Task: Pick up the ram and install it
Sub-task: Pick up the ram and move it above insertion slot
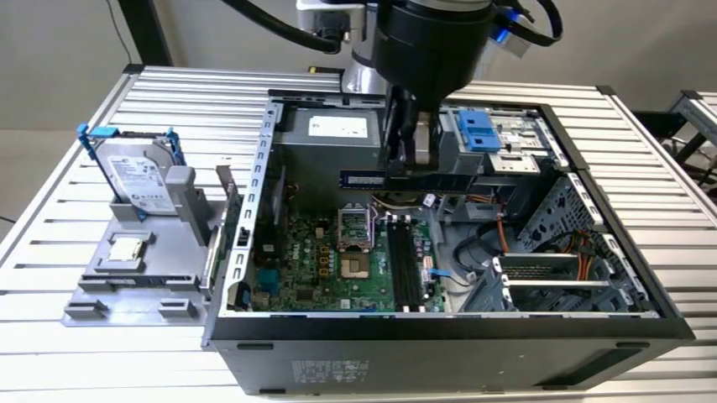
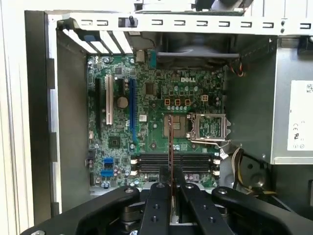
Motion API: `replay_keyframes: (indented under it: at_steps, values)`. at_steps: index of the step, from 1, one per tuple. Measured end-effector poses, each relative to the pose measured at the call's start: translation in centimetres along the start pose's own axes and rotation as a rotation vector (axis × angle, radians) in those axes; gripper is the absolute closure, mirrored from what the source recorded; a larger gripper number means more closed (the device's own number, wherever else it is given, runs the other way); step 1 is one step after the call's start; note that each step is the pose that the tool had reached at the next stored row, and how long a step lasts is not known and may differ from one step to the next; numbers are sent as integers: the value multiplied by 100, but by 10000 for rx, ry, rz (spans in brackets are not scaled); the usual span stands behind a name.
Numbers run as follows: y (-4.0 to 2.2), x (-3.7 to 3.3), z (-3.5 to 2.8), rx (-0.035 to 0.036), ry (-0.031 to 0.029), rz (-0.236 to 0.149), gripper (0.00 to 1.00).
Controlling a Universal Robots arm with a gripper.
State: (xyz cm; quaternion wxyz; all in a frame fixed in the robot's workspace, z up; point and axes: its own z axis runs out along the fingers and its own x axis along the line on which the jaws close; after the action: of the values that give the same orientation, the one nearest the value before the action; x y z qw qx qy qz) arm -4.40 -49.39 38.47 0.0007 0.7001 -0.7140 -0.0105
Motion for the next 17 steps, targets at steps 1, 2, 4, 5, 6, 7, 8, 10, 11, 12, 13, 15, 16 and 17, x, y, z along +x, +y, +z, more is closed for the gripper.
replay_keyframes:
  at_steps: [1,2,4,5,6,7,8,10,11,12,13,15,16,17]
  values:
    - [-22,0,0,0,0,13,100]
    - [-44,-1,0,1,-2,27,100]
    - [-82,-2,-1,1,-2,61,100]
    - [-102,-2,-1,1,-2,78,100]
    - [-121,-2,-1,1,-2,95,100]
    - [-141,-3,-2,2,-2,116,100]
    - [-156,-3,-2,2,-3,142,100]
    - [-183,-4,-1,3,-4,203,100]
    - [-195,-4,-1,3,-5,241,100]
    - [-206,-4,-1,4,-5,278,100]
    - [-219,-4,-1,5,-7,315,100]
    - [-250,-5,-2,5,-6,374,100]
    - [-266,-5,-2,5,-7,401,100]
    - [-284,-6,-2,6,-7,426,100]
